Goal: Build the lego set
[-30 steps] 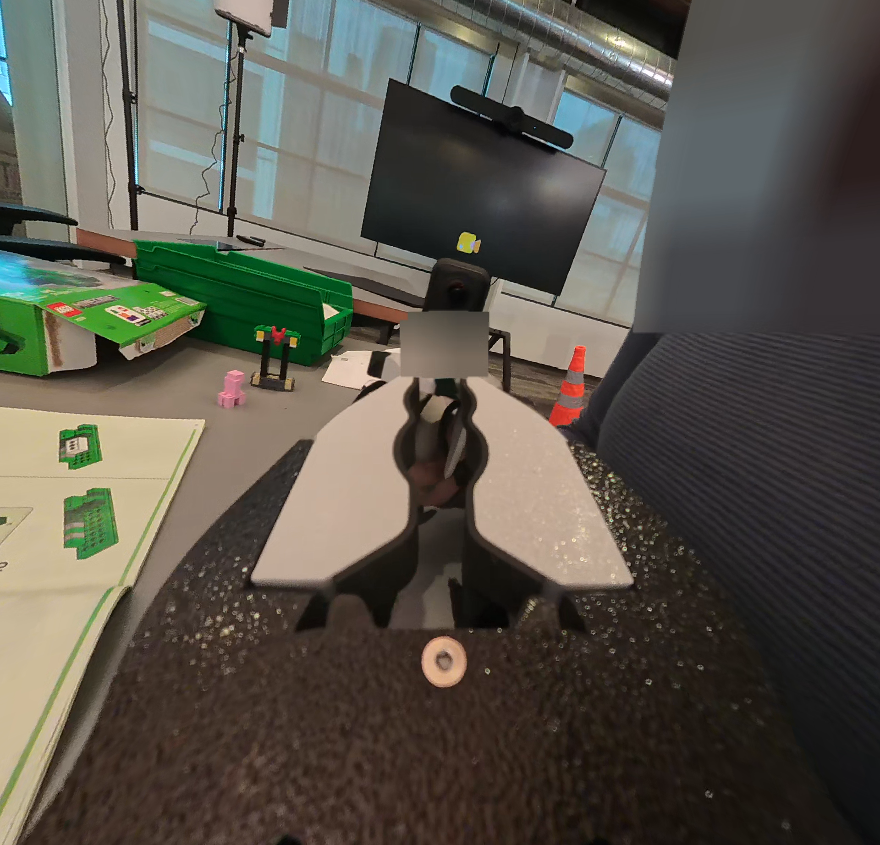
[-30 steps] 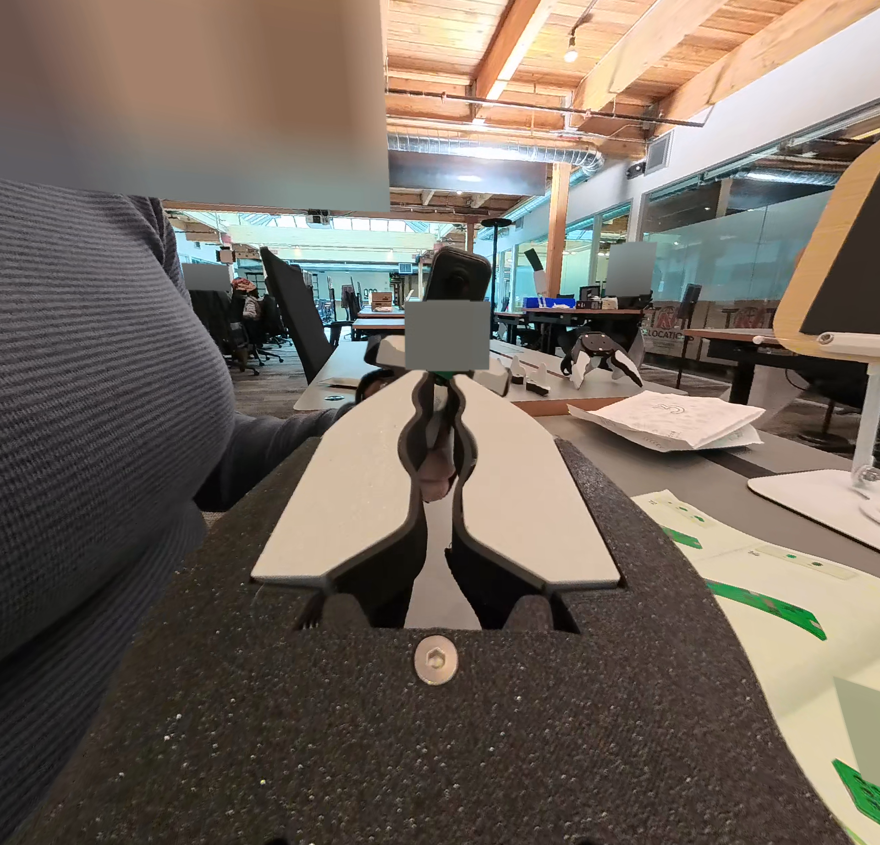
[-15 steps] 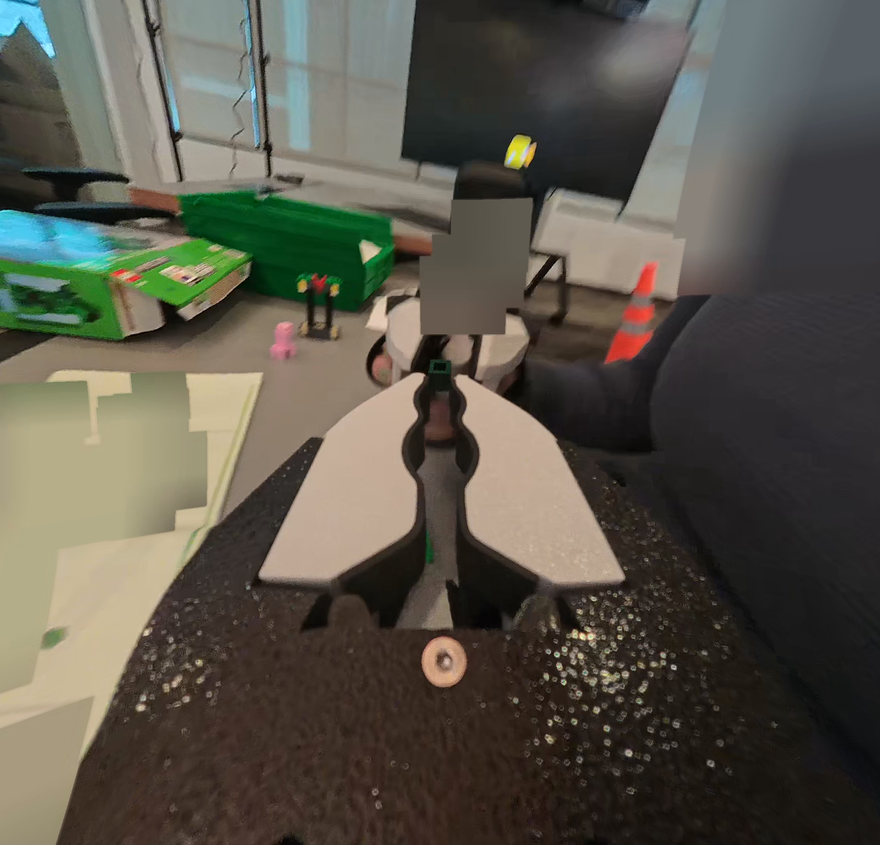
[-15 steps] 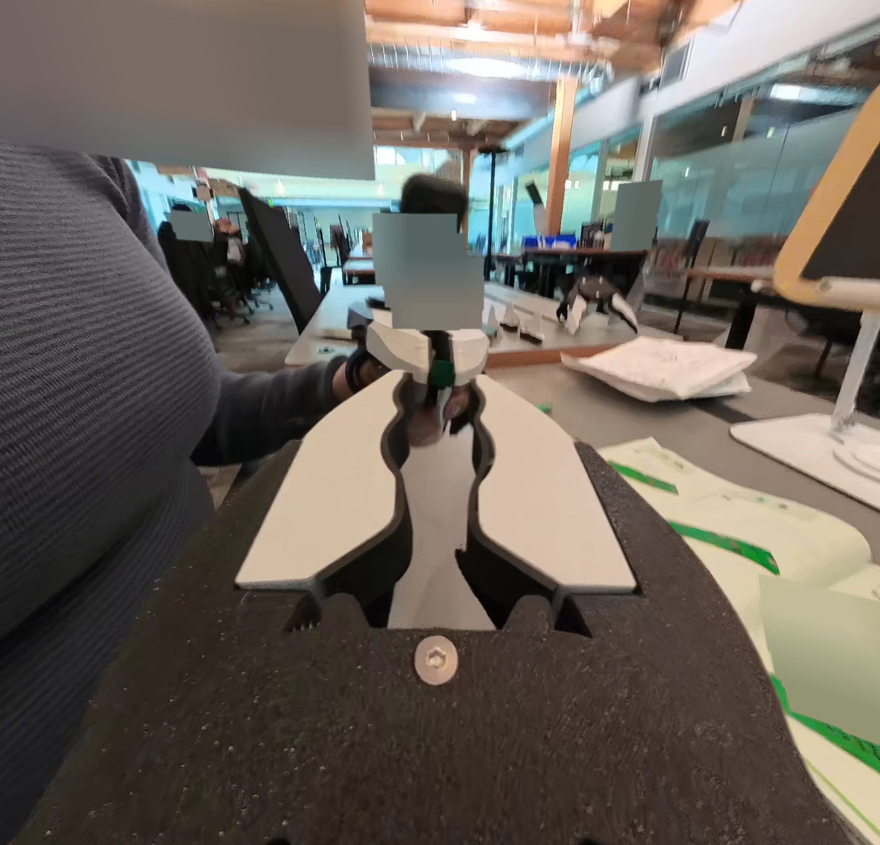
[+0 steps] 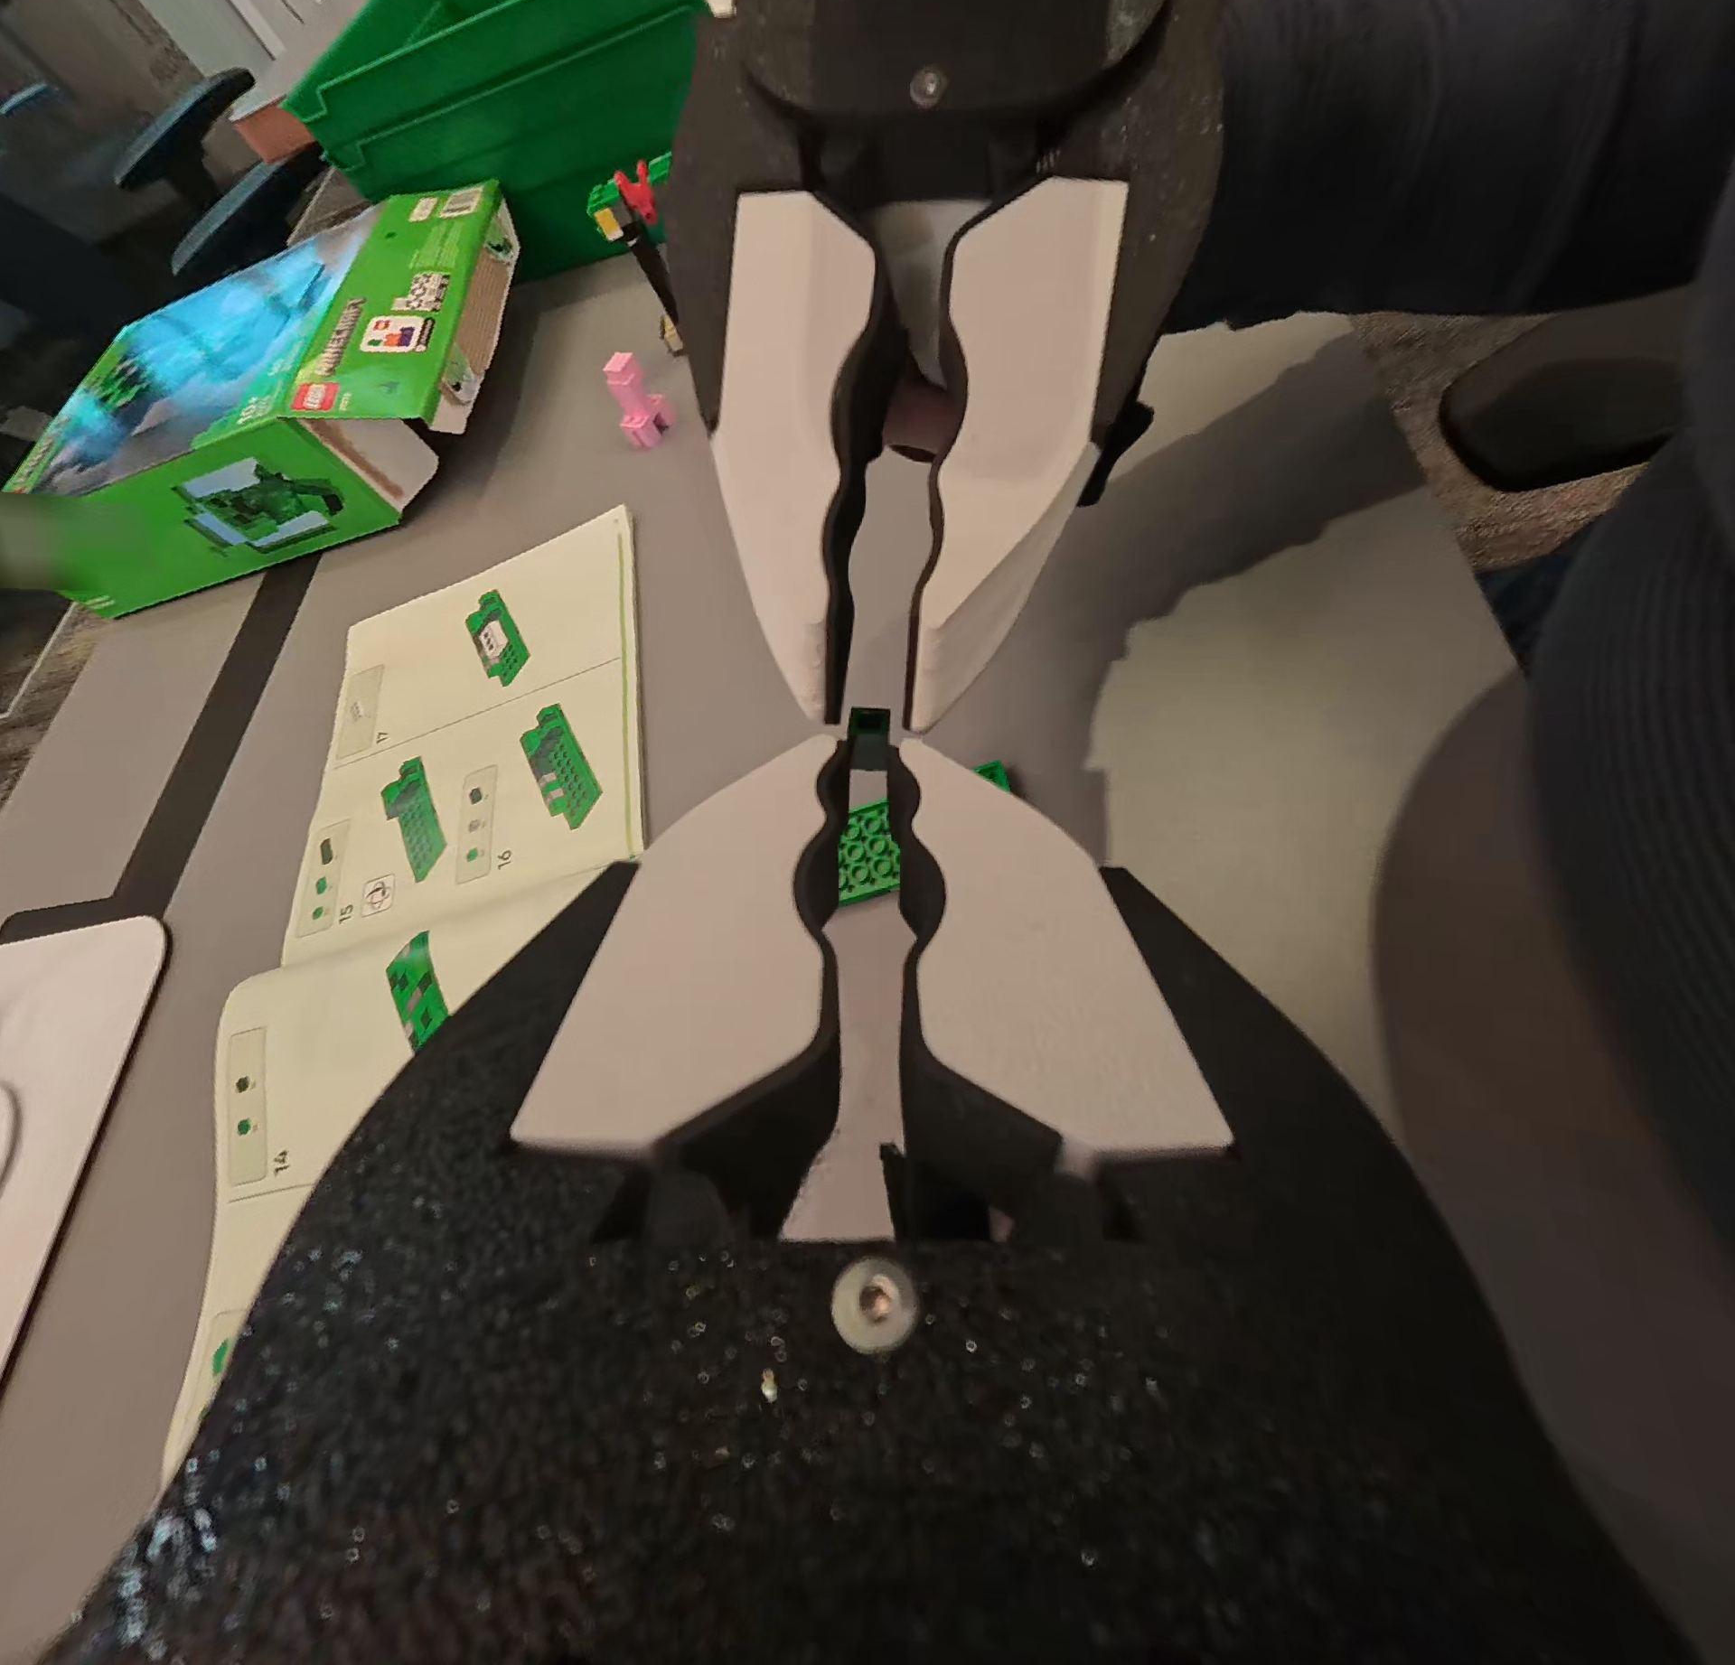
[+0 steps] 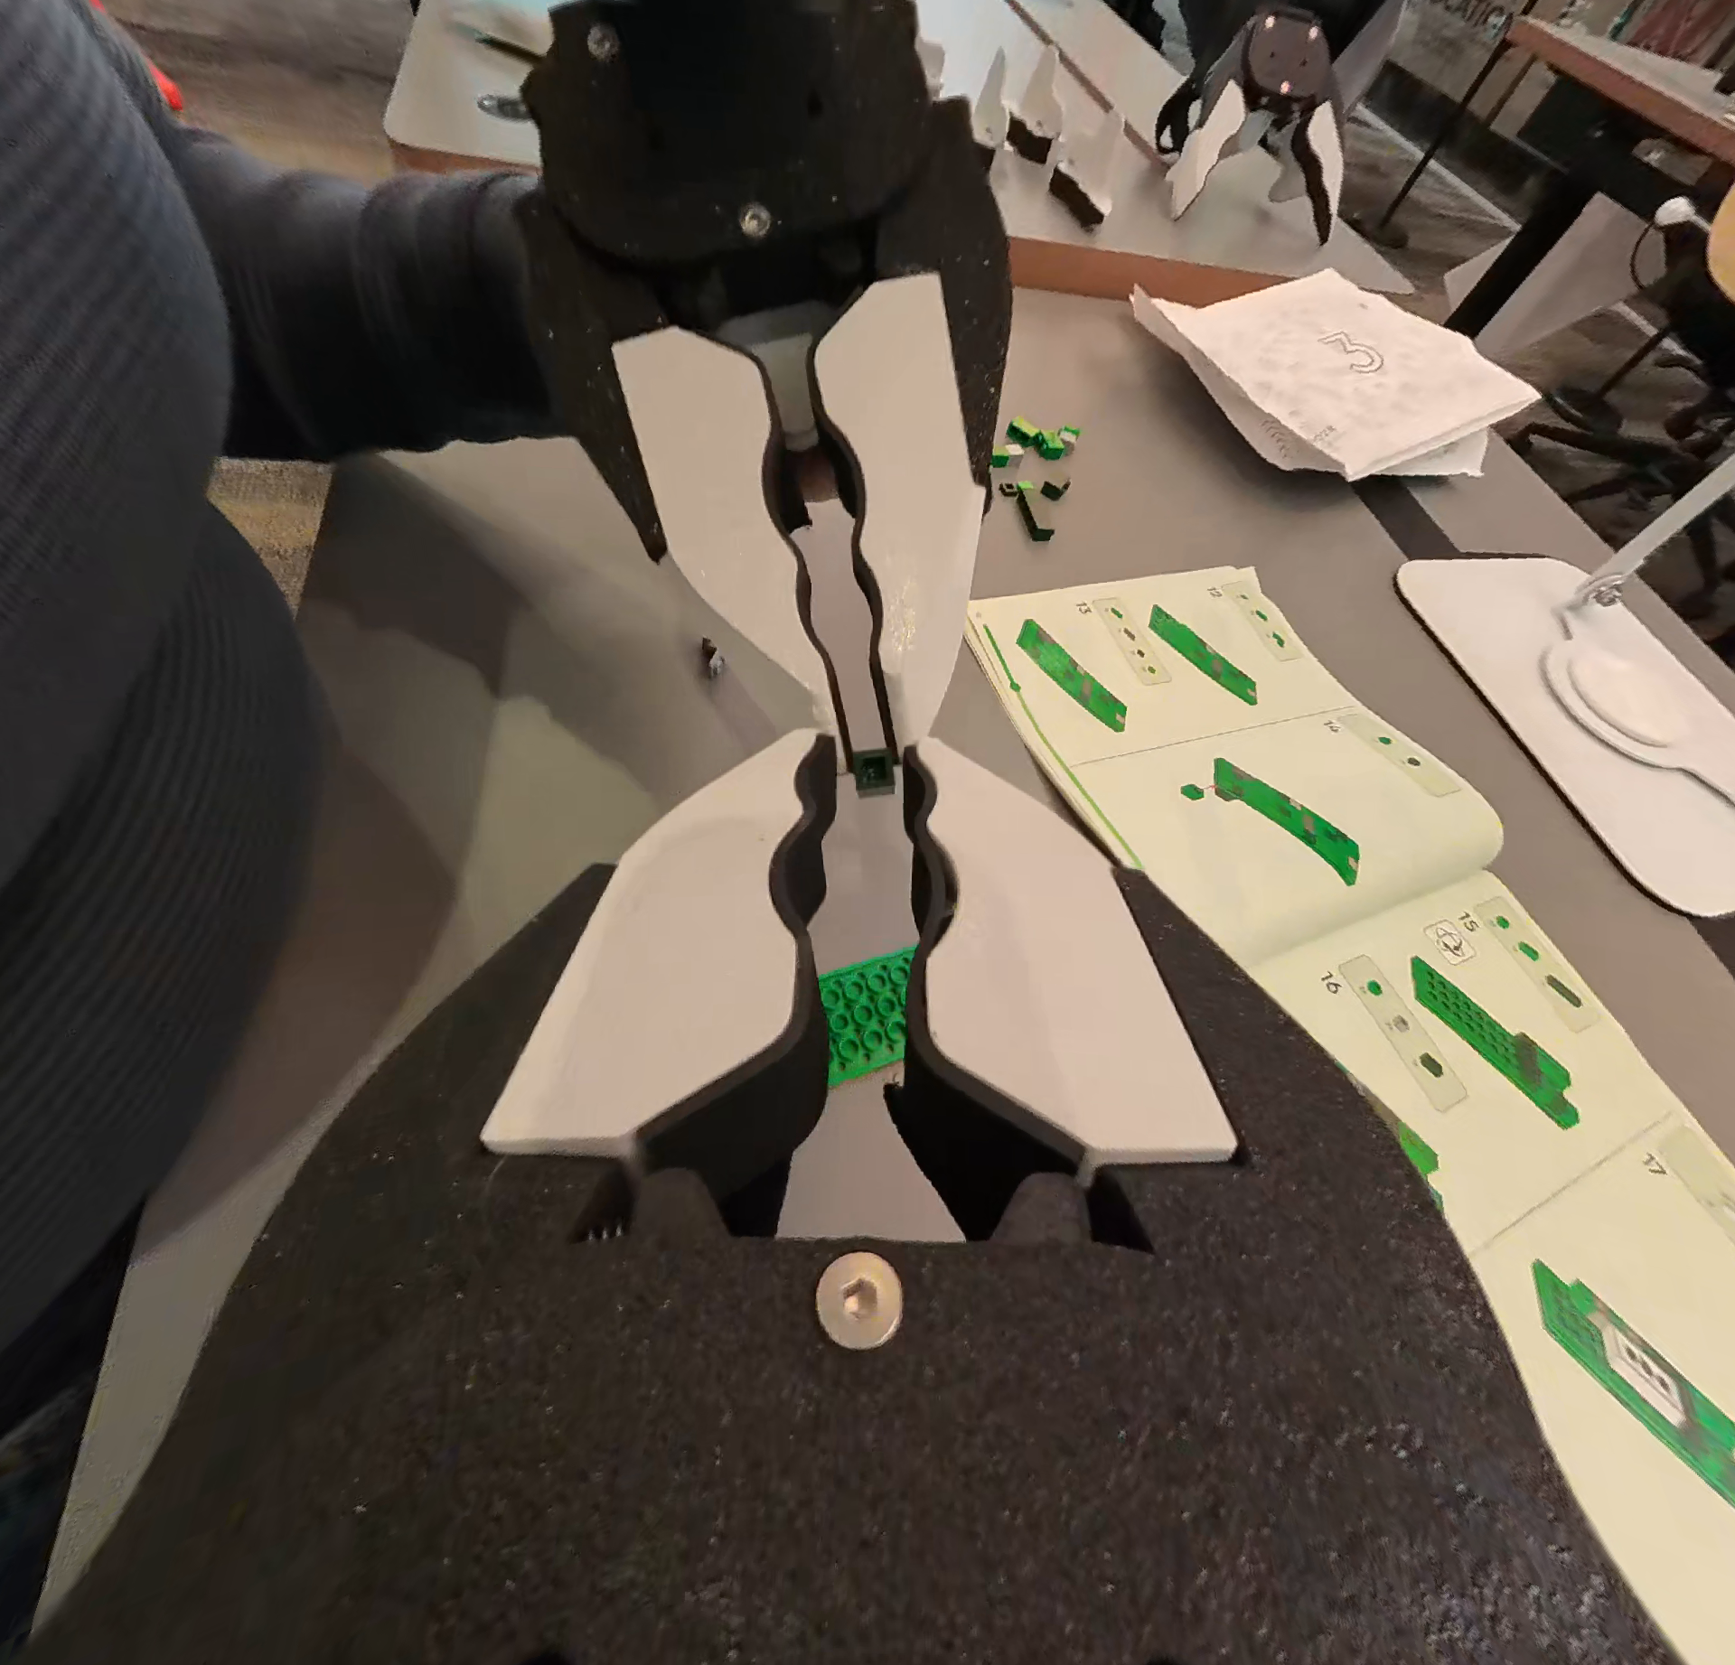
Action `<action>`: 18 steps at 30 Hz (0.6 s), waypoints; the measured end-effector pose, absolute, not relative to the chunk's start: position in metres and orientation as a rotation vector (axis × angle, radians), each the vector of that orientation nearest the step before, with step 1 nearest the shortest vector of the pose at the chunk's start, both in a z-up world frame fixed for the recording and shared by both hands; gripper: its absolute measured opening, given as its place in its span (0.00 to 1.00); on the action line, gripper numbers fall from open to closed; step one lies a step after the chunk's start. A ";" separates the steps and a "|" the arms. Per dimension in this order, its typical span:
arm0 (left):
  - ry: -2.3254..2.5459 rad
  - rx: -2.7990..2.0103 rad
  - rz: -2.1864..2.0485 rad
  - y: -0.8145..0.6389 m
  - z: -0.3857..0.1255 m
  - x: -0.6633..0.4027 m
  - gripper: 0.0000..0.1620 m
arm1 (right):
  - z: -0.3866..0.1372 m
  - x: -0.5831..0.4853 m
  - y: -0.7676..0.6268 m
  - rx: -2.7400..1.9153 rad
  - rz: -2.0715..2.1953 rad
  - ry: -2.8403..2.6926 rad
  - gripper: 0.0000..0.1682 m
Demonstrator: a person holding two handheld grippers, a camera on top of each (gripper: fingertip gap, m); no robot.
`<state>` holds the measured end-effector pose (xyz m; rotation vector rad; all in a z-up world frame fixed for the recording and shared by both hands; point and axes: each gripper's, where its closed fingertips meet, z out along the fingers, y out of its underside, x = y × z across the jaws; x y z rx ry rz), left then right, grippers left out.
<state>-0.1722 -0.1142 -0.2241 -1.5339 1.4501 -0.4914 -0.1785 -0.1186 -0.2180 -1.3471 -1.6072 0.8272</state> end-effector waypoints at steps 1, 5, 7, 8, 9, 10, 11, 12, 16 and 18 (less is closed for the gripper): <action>1.450 -1.529 -0.502 -0.115 -0.223 -0.172 0.04 | -0.220 -0.177 -0.118 -1.343 0.814 -1.618 0.07; 1.452 -1.515 -0.519 -0.116 -0.220 -0.172 0.04 | -0.220 -0.175 -0.118 -1.312 0.795 -1.641 0.04; 1.460 -1.506 -0.520 -0.117 -0.220 -0.171 0.04 | -0.220 -0.175 -0.118 -1.301 0.800 -1.652 0.04; 1.462 -1.499 -0.523 -0.117 -0.219 -0.171 0.04 | -0.219 -0.175 -0.119 -1.293 0.801 -1.655 0.04; 1.462 -1.493 -0.529 -0.117 -0.219 -0.170 0.04 | -0.219 -0.174 -0.119 -1.284 0.804 -1.657 0.04; 1.464 -1.487 -0.538 -0.118 -0.219 -0.170 0.04 | -0.218 -0.174 -0.120 -1.275 0.810 -1.661 0.04; 1.466 -1.481 -0.549 -0.119 -0.218 -0.169 0.04 | -0.218 -0.174 -0.121 -1.268 0.818 -1.664 0.04; 1.469 -1.476 -0.557 -0.120 -0.218 -0.169 0.04 | -0.218 -0.174 -0.122 -1.264 0.825 -1.667 0.04; 1.491 -1.466 -0.563 -0.122 -0.218 -0.168 0.04 | -0.217 -0.174 -0.125 -1.258 0.861 -1.668 0.04; 1.498 -1.454 -0.556 -0.123 -0.216 -0.168 0.04 | -0.216 -0.174 -0.126 -1.250 0.875 -1.666 0.04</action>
